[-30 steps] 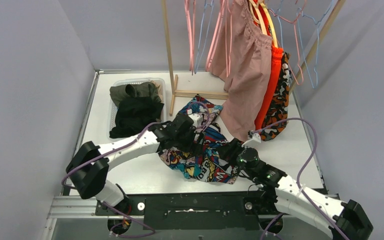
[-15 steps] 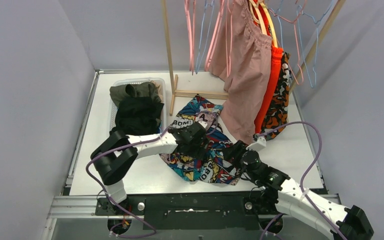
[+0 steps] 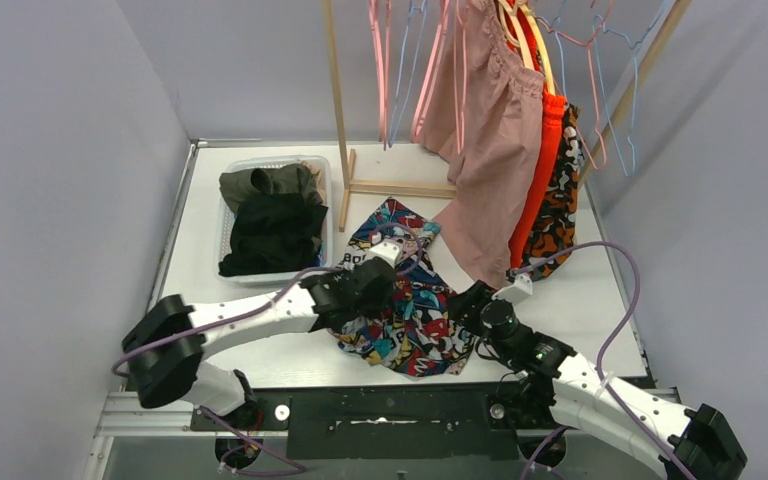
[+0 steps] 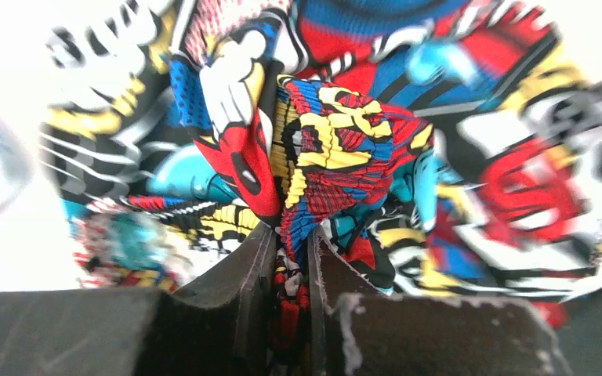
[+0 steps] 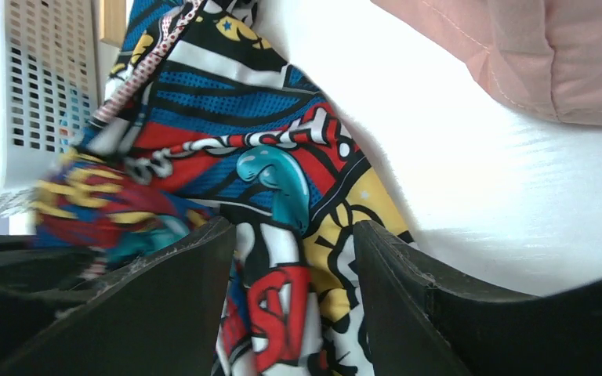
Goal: Remove the shorts from the hanger
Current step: Pick up the shorts at the center of the board, then place the shorts in the basket.
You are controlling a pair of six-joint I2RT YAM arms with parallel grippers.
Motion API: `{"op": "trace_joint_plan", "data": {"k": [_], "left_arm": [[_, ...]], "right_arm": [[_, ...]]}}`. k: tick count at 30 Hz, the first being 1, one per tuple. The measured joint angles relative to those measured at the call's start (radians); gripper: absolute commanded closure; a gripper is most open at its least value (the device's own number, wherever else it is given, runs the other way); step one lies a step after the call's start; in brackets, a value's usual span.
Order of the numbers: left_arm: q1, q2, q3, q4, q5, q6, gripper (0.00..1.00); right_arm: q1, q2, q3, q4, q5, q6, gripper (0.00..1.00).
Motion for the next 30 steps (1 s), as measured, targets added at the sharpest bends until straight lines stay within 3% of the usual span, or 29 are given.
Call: {"op": "trace_joint_plan", "data": {"k": [5,13,20,30], "left_arm": [[0.035,-0.179,0.132,-0.058,-0.025,0.072,1.00],[0.085,-0.299,0.275,-0.185,-0.119,0.119,1.00],[0.272,-0.352,0.367,-0.332,-0.159,0.163,1.00],[0.489,-0.324,0.631,-0.383,-0.147,0.274,1.00]], "right_arm": [[0.000,-0.018,0.000,0.001,0.014,0.014,0.42],[0.000,-0.050,0.000,0.000,0.026,0.032,0.42],[0.000,-0.068,-0.001,0.000,0.037,0.043,0.42],[0.000,-0.041,-0.001,0.004,0.039,0.002,0.41]]}}
